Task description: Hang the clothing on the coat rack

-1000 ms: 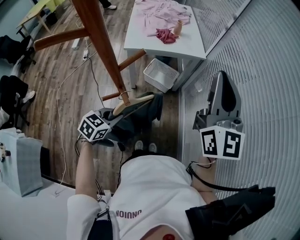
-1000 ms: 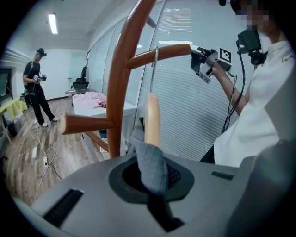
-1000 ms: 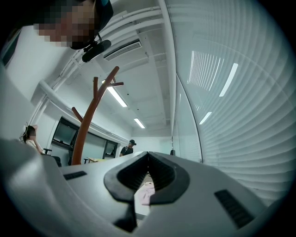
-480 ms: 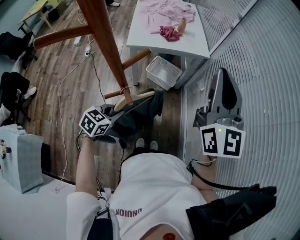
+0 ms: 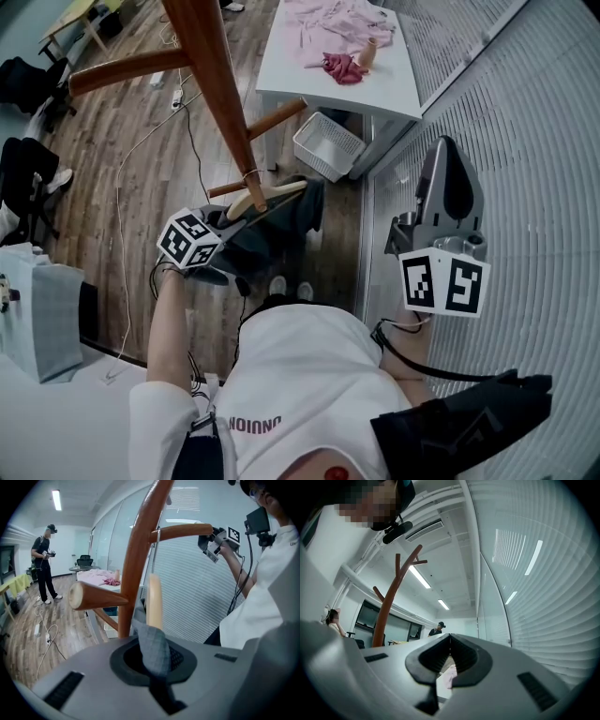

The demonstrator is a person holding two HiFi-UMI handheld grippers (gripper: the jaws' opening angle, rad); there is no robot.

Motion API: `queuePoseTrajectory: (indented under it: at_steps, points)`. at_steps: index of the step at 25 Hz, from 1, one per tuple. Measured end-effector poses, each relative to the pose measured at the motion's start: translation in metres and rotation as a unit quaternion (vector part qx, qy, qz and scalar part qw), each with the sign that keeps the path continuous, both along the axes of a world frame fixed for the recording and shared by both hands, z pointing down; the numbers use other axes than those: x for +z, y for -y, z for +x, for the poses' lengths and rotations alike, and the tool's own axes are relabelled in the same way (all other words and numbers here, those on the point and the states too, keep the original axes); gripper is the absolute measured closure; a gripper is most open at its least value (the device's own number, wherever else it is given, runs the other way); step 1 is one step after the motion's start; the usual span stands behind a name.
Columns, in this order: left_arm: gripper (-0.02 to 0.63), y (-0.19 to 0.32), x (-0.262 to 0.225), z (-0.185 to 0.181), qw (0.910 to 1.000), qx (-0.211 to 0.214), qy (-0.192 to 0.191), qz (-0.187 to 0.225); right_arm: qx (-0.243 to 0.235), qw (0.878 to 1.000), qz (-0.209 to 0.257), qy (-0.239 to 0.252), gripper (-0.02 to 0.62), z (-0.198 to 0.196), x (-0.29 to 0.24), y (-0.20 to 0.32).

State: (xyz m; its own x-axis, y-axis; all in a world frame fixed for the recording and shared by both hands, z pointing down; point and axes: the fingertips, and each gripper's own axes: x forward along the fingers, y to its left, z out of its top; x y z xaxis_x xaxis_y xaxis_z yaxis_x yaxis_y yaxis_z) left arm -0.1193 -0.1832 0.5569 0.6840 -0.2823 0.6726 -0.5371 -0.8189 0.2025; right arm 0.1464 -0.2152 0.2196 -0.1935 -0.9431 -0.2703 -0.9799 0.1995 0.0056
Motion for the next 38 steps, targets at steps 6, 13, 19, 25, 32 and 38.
queuePoseTrajectory:
  at_steps: [6,13,19,25,32,38]
  points:
    - [0.584,0.004,-0.002,-0.004,0.9999,0.000,0.011,0.001,-0.001,1.000,0.002,-0.001,0.575,-0.002,-0.005,0.004]
    - [0.564,0.011,-0.006,-0.005,0.9997,-0.018,0.018,-0.004,-0.008,1.000,-0.001,0.010,0.575,-0.003,-0.003,0.006]
    - [0.492,0.018,-0.033,-0.005,0.9992,-0.038,-0.002,0.015,-0.019,1.000,-0.002,0.019,0.574,-0.005,0.000,0.007]
    - [0.485,0.009,-0.055,-0.012,0.9981,-0.036,0.018,0.047,-0.029,0.999,-0.003,0.024,0.574,-0.015,-0.001,0.004]
    - [0.488,0.003,-0.127,-0.002,0.9899,-0.067,-0.066,0.106,-0.057,0.998,-0.005,0.026,0.574,-0.033,0.007,0.003]
    - [0.586,0.010,-0.199,0.000,0.9568,-0.105,-0.055,0.266,-0.070,0.997,-0.023,0.011,0.575,-0.044,0.013,0.005]
